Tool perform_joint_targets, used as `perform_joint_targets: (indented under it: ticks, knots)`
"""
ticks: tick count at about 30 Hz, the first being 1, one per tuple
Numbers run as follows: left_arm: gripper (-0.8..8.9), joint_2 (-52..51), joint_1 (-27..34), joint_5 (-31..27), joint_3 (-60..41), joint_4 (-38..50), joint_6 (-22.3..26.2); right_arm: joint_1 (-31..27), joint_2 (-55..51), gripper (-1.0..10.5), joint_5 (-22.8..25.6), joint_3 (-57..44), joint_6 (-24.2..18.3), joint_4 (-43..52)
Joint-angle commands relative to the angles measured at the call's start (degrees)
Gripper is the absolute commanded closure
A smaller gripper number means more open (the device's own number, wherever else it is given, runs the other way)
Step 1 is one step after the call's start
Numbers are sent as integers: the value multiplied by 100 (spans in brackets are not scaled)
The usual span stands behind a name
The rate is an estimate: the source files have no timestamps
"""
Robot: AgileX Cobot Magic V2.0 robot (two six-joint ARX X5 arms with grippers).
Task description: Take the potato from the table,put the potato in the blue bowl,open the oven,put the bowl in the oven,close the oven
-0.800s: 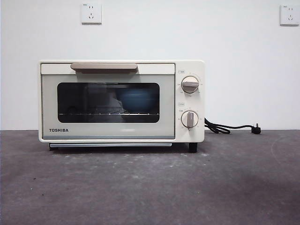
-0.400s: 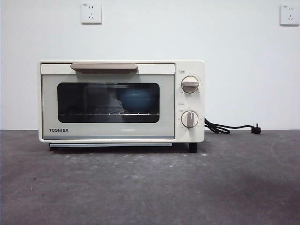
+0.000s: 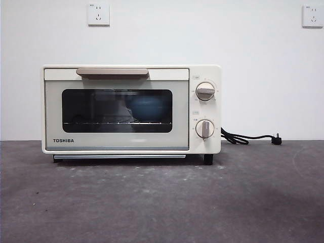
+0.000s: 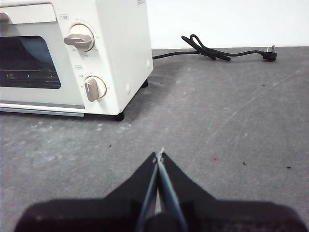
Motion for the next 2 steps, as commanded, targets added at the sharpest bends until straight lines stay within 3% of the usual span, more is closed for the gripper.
perform_joint_targets:
  ticks: [1,2]
  knots:
    - [818,-7,13,-9,-66,11,-61,13,-13,945,17,-61,57,-33]
    - [818,-7,13,-9,-66,11,-61,13,-13,945,17,-61,57,-33]
